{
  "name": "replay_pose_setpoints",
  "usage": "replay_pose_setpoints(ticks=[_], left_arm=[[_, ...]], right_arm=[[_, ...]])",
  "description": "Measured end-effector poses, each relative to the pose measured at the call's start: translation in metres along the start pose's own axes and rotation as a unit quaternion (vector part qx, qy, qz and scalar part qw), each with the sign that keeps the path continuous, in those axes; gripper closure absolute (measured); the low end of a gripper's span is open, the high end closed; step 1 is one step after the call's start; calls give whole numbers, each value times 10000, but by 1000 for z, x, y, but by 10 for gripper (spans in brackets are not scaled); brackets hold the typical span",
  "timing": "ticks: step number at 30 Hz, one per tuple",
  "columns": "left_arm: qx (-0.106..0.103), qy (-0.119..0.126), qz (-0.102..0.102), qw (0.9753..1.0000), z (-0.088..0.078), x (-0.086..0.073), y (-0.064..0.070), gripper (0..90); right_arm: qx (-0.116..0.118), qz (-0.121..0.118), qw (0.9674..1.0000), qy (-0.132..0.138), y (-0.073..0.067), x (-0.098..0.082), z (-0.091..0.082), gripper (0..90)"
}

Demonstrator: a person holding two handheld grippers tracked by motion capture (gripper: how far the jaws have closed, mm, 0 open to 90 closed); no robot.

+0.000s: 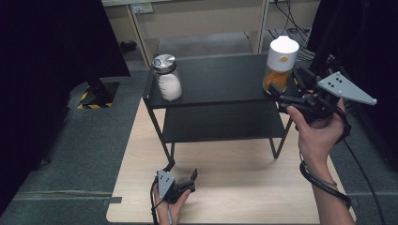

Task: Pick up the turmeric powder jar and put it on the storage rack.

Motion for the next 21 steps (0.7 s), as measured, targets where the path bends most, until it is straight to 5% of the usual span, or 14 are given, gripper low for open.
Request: replay_pose_setpoints(ticks=[21], left_arm=[[1,3,2,10000,0,0,0,57]], right_arm=[[191,-56,9998,5,-3,-17,-19,20]])
Point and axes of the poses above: each handheld gripper's, and its own axes: z roughly forward along the jaws, x roughly out of its top, y roughly to its right, the point moved 6 cm from there along z, roughly forward along the jaws, and after that the axes turned 15 degrees about z, right-handed, at the moved point
